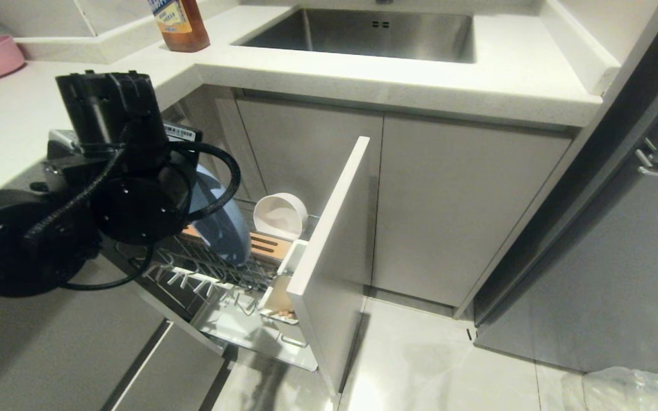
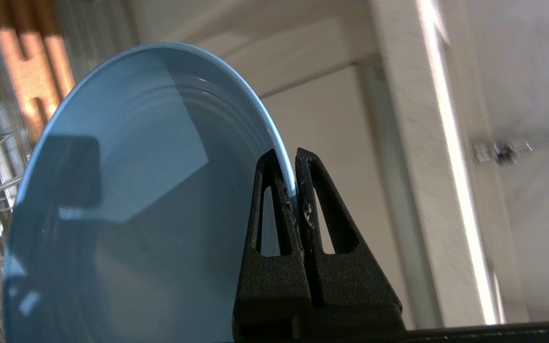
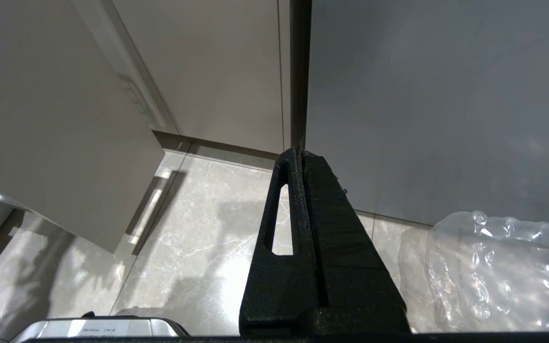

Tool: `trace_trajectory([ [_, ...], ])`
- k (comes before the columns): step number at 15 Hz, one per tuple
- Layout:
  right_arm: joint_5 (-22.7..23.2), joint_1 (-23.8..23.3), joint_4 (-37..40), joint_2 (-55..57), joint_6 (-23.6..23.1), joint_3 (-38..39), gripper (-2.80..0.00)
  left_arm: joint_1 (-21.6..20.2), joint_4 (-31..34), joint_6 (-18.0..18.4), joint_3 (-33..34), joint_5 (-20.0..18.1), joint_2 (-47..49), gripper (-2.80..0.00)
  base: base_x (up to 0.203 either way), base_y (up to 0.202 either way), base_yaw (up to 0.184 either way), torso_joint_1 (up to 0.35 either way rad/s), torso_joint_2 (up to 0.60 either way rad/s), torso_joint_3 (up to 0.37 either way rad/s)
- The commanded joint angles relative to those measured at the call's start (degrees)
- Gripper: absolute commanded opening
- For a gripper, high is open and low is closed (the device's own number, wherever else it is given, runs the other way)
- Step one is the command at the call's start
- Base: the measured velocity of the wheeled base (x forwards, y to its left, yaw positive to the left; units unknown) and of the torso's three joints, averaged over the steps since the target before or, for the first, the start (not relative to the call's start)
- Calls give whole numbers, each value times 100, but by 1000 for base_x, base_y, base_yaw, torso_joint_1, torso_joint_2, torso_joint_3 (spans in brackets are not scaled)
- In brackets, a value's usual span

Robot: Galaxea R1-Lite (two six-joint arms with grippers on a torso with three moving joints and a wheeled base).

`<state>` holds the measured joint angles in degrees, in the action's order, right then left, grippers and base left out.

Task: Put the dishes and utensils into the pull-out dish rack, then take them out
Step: Pick up the plate and place it in the cupboard

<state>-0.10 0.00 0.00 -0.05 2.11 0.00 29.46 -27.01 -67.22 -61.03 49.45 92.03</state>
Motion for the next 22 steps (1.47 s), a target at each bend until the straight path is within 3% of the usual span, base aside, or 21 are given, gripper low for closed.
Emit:
trace_trajectory([
  [1,1,0,0,5,0,0,-280,-56,-21,-221,25,45,258,-280,0,0,0,0,0,0],
  [8,1,0,0,5,0,0,-280,-125,-67,-872,73,311,588,-280,0,0,0,0,0,0],
  [22,1,0,0,5,0,0,-280,-222,232,-916,56,707,896,-280,0,0,0,0,0,0],
])
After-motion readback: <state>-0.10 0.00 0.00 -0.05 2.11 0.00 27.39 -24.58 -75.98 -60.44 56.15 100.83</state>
